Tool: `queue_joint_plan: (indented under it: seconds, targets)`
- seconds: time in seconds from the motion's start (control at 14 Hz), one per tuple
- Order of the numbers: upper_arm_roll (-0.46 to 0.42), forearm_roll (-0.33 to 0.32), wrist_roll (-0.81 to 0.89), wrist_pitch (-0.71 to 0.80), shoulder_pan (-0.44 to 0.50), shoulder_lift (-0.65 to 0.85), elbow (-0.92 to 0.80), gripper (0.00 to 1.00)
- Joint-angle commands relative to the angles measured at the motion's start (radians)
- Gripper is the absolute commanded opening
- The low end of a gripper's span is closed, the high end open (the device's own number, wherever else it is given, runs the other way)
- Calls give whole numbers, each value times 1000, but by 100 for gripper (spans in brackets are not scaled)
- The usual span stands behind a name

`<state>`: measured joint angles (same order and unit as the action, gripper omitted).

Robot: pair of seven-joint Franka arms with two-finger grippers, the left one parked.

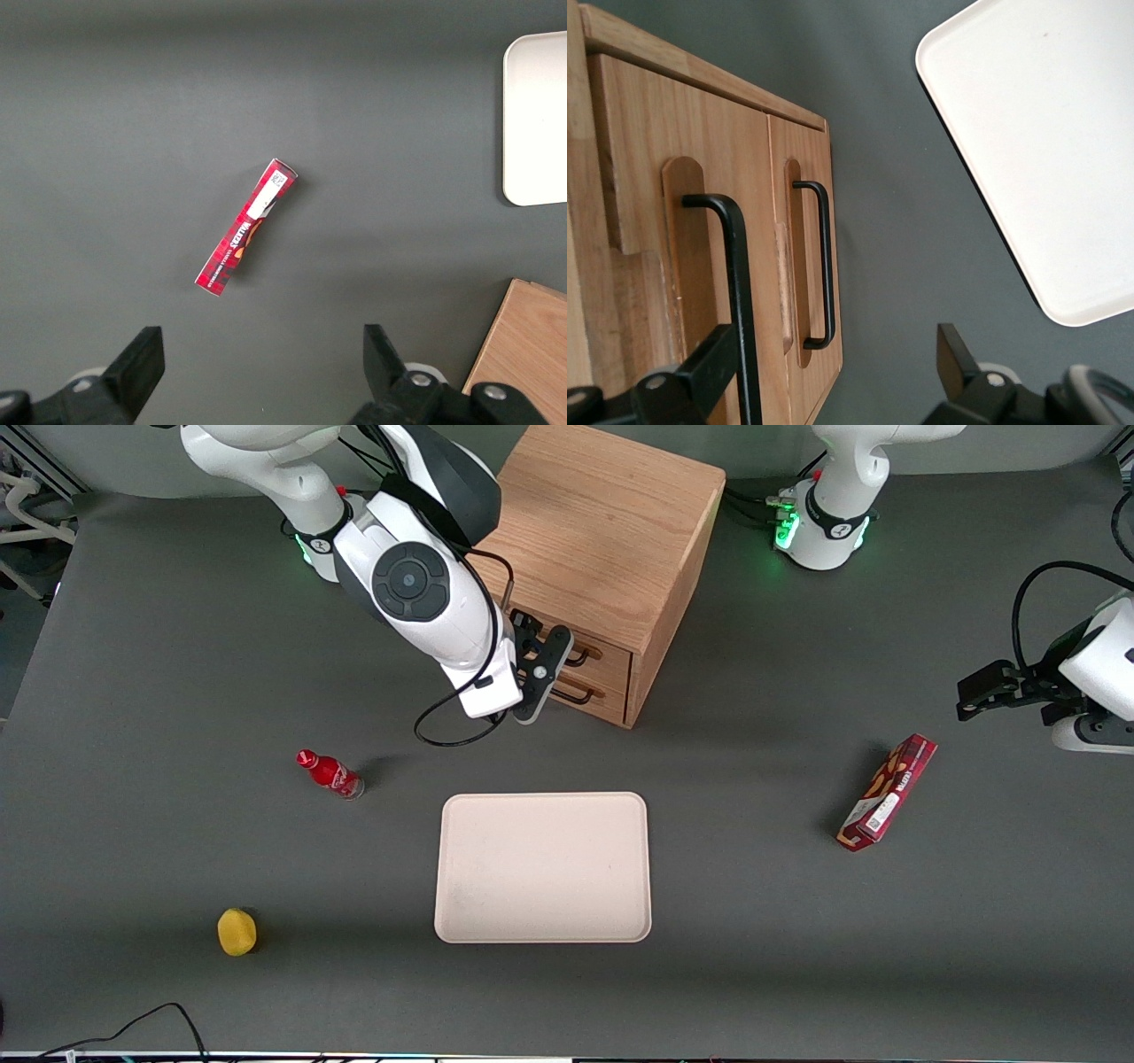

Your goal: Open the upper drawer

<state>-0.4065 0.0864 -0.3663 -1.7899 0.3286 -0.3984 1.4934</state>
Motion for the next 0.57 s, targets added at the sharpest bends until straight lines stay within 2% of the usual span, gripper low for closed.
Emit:
queue_joint_plan:
  seconds: [0.0,0.5]
  targets:
    - [5,-11,-8,1,35,-16,-25,100]
    - [3,-10,-23,-2,46,-27,1,100]
